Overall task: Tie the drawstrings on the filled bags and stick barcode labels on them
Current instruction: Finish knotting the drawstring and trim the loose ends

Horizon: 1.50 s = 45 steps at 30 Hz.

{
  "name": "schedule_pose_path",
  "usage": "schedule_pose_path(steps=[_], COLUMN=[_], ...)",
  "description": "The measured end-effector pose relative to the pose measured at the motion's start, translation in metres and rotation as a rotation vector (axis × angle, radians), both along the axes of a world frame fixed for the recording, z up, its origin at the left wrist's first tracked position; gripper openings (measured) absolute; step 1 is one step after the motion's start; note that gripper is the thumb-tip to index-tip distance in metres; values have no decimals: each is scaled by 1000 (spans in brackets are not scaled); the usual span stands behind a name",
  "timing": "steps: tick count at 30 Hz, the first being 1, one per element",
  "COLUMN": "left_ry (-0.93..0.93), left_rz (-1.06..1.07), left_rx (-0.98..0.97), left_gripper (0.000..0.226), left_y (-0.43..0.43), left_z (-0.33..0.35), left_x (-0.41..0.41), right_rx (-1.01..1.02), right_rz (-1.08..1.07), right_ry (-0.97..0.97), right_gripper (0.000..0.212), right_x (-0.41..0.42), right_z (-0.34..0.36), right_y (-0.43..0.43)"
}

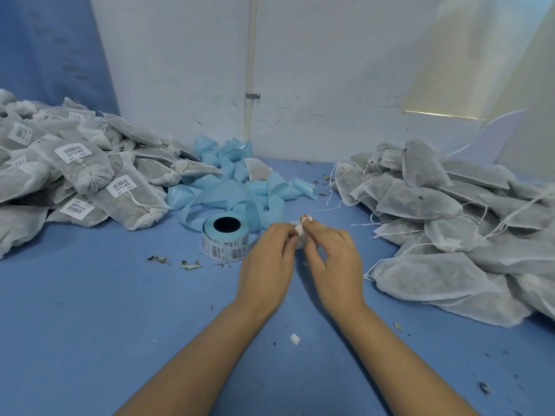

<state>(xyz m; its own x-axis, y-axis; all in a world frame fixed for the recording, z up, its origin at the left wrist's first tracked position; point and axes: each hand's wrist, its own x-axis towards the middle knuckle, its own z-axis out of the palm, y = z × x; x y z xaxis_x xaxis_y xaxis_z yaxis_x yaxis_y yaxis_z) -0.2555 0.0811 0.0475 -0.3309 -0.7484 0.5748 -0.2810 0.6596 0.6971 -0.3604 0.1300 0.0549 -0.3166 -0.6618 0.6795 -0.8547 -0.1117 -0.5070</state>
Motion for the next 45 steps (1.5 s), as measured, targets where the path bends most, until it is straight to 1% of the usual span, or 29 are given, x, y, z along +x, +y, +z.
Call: schedule_pose_path(steps=[2, 6, 12, 15, 17, 20, 22, 24, 26, 28, 34, 36, 39, 43, 45], left_ry=[-58, -155, -134, -49, 65, 181, 172, 106, 33, 19, 33, 35, 86, 201, 239], left_rz=[2, -62, -119, -113, -115, -101, -64, -20, 22, 42, 15, -2, -65, -130, -147], left_rx=[34, 113, 248, 314, 373, 413, 379, 311, 225, 174, 196, 218, 282, 380, 394], left_gripper=[11, 11, 14, 16, 14, 12, 12, 12, 13, 14, 13, 10, 10, 14, 18], left_y=[2, 2, 0, -1, -2, -2, -2, -3, -3, -3, -2, 0, 3, 4, 4], left_z=[-2, -3, -4, -3, -1, 2, 1, -2, -5, -6, -3, -2, 0, 2, 2], left_x=[0, -2, -1, -1, -1, 0, 1, 0, 0, 1, 0, -1, -3, -2, -2], right_rx=[-47, -37, -42, -45, -24, 39, 90, 125, 134, 140, 177, 184, 161, 123, 102], right_rz=[32, 82, 111, 153, 171, 205, 207, 203, 215, 212, 148, 116, 105, 127, 157], right_ry=[-202, -584, -857, -973, -975, -898, -817, -727, -636, -566, -454, -441, -477, -565, -649], right_gripper=[20, 24, 25, 19, 14, 15, 16, 14, 14, 10, 10, 11, 10, 16, 18], right_x=[0, -3, -9, -12, -12, -10, -8, -7, -6, -5, -1, 1, 4, 7, 10], right_z=[0, -1, -2, -2, -1, 0, 1, 2, 2, 2, 2, 1, 0, 0, 1], right_y=[0, -5, -8, -9, -8, -7, -7, -6, -6, -6, -5, -6, -6, -5, -6])
